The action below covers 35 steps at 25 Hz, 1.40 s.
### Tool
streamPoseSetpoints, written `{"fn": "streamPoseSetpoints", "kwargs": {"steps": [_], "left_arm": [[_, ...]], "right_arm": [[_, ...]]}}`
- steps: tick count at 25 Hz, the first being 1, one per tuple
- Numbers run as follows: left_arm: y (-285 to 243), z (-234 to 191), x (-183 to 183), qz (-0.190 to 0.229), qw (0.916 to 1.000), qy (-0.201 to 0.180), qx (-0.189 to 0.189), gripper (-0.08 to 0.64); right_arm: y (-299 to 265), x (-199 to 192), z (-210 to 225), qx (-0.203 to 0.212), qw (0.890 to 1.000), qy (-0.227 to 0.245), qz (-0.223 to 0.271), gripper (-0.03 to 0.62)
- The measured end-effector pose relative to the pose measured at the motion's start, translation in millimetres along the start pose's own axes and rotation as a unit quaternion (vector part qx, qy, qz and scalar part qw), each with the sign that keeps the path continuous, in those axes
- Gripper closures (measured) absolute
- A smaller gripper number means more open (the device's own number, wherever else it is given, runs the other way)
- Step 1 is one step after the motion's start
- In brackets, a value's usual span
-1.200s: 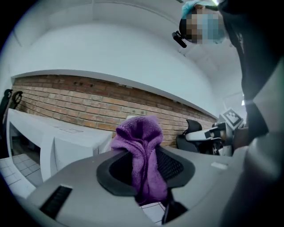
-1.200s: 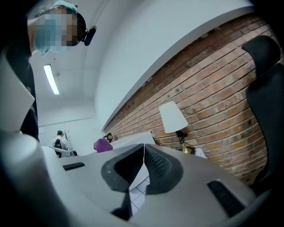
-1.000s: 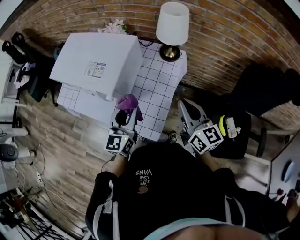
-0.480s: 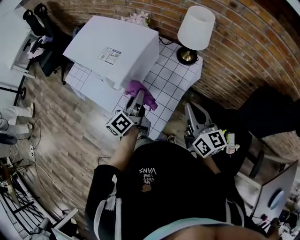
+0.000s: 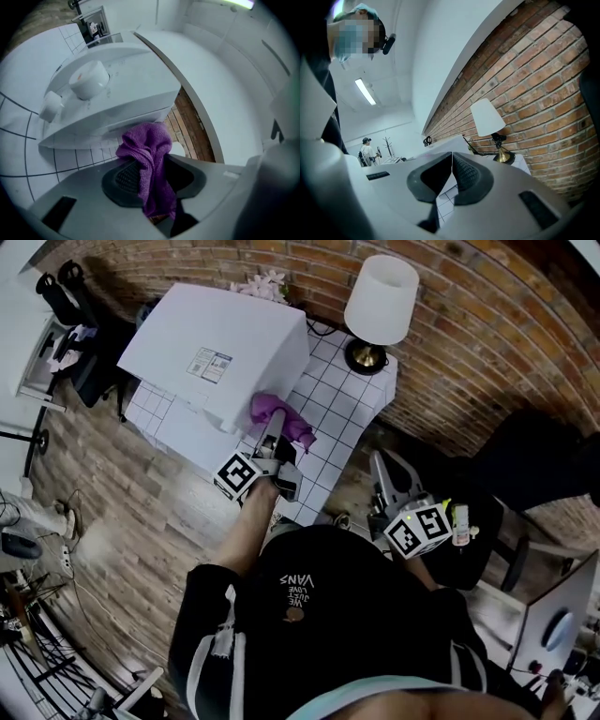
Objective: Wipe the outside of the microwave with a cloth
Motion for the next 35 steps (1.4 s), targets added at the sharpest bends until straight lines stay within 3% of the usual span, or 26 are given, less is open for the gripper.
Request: {"fn": "streamPoseSetpoints", "kwargs": {"steps": [13,22,29,35], "left_arm": [[-126.3,-5.3,-4.3,0.003,0.9999,0.004,-0.013,0.419],[-184.7,-6.0,-6.9,0.006,1.0,-0.002,0.002,0.419],[-177.7,0.1,-9.9,-0.009,0.9999,-0.009,-0.009,0.419],[-107.7,6.3,-19.7,-0.028,0.9992,-0.008,-0.028,0.419]], "right_arm": [[28.1,5.1,26.5,-0.068,0.997,-0.019,0.029,0.588],[53.4,4.2,47.3,-0.105,0.993,-0.027,0.039,0.588],[52.1,4.7,43.5,-0.1,0.994,-0.026,0.035,0.588],[33.0,-3.4,28.9,-0.065,0.998,-0.022,0.015,0.589]]}}
Point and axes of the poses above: the fingertips, and each gripper's own axes: y backward along the fingers, z to its right, x out of its top, the point moved 8 cm from there along y, backward along the fingers, and after that the axes turned 7 degrees about -y, right-handed, at the moved point
